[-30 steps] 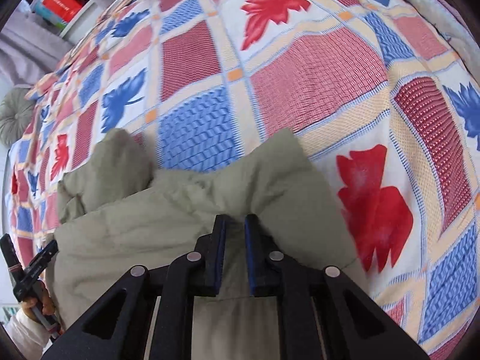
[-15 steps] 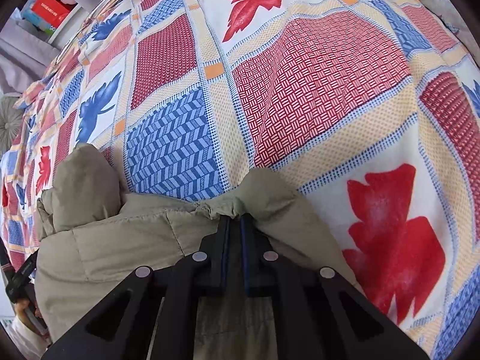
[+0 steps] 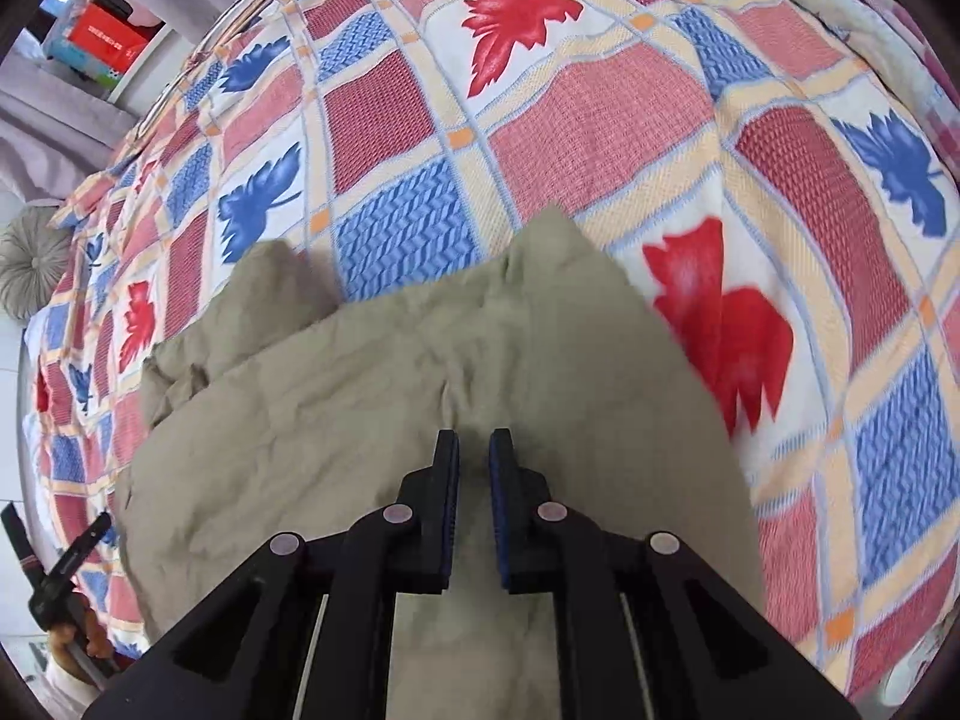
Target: Fold large clothes
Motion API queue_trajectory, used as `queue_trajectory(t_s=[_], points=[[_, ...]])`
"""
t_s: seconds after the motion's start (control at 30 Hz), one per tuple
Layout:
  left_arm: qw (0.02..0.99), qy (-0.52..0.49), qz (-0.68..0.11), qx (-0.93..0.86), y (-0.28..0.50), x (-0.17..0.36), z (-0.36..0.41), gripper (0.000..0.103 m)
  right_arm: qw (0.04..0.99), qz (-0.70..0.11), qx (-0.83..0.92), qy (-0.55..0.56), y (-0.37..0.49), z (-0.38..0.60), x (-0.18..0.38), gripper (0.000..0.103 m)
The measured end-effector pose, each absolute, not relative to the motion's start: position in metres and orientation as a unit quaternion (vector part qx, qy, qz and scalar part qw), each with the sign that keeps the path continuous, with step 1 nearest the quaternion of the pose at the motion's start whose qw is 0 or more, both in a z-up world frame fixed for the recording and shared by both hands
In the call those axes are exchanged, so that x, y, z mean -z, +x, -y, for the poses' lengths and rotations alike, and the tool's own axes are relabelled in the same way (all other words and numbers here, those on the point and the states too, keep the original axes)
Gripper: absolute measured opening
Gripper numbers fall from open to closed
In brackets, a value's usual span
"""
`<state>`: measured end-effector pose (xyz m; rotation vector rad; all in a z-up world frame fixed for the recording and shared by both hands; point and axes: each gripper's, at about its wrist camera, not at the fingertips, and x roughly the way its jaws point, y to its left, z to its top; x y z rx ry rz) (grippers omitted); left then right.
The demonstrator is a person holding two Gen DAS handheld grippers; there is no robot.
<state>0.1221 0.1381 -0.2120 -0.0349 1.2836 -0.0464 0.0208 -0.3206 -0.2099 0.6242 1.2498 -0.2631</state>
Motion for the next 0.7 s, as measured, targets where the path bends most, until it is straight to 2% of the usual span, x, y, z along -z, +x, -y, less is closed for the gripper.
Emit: queue_trajectory(t_s=[0.1,0.17,0.2,0.23,0.27,0.33,0.6,0.63,0.7], points=[[0.79,-0.014,-0.612,0.032,0.1,0.211,-0.132,0.06,0.746,-0.582,0.114,0.303,0.005,0.305,0.206,0.024],[0.783,-0.015,-0.621,0.039,0.088,0.21,-0.129,0.06,0.743,-0.585,0.111,0.305,-0.007,0.292,0.202,0.047],[0.78,-0.017,-0.625,0.042,0.083,0.21,-0.128,0.06,0.742,-0.587,0.11,0.303,-0.012,0.284,0.199,0.051],[0.776,-0.019,-0.629,0.043,0.078,0.21,-0.128,0.06,0.742,-0.589,0.107,0.302,-0.016,0.278,0.198,0.051],[0.773,-0.022,-0.632,0.043,0.073,0.209,-0.128,0.075,0.74,-0.593,0.103,0.301,-0.02,0.271,0.197,0.051],[0.776,-0.025,-0.629,0.037,0.065,0.205,-0.13,0.098,0.735,-0.6,0.096,0.301,-0.028,0.257,0.196,0.051],[0.767,-0.014,-0.641,0.034,0.048,0.197,-0.136,0.099,0.711,-0.622,0.09,0.315,-0.049,0.222,0.195,0.052],[0.766,-0.012,-0.642,0.033,0.047,0.197,-0.137,0.101,0.71,-0.624,0.089,0.314,-0.05,0.218,0.194,0.052],[0.765,-0.01,-0.643,0.037,0.044,0.195,-0.137,0.103,0.709,-0.628,0.087,0.308,-0.051,0.212,0.193,0.058]])
